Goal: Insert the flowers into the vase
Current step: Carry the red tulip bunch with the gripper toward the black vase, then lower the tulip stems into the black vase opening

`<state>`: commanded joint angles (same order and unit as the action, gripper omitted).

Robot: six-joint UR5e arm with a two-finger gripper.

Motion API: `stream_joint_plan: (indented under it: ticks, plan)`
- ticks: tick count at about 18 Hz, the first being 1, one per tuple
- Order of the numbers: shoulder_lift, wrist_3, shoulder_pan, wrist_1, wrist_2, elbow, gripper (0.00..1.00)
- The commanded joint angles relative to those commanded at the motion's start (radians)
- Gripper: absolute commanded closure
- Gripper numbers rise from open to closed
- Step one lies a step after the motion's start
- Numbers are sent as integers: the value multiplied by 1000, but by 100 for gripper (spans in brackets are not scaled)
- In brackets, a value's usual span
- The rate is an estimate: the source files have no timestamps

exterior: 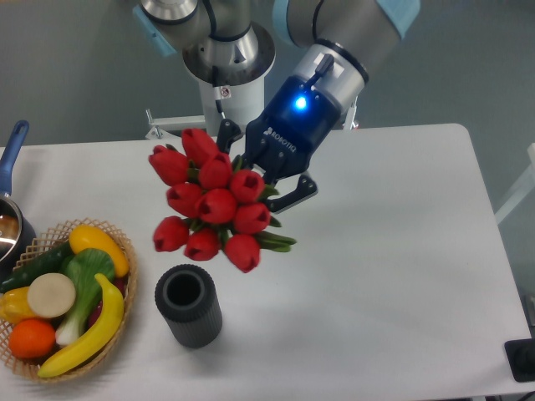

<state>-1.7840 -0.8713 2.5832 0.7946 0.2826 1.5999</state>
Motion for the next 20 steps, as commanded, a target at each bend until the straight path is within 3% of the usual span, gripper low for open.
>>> stream_joint_plan:
  ticks: [5, 10, 20]
  plan:
    - [-41, -55, -29, -5, -74, -3, 63]
    - [-120, -106, -40, -6, -121, -70, 63]
    - [-169, -233, -66, -6, -170, -83, 63]
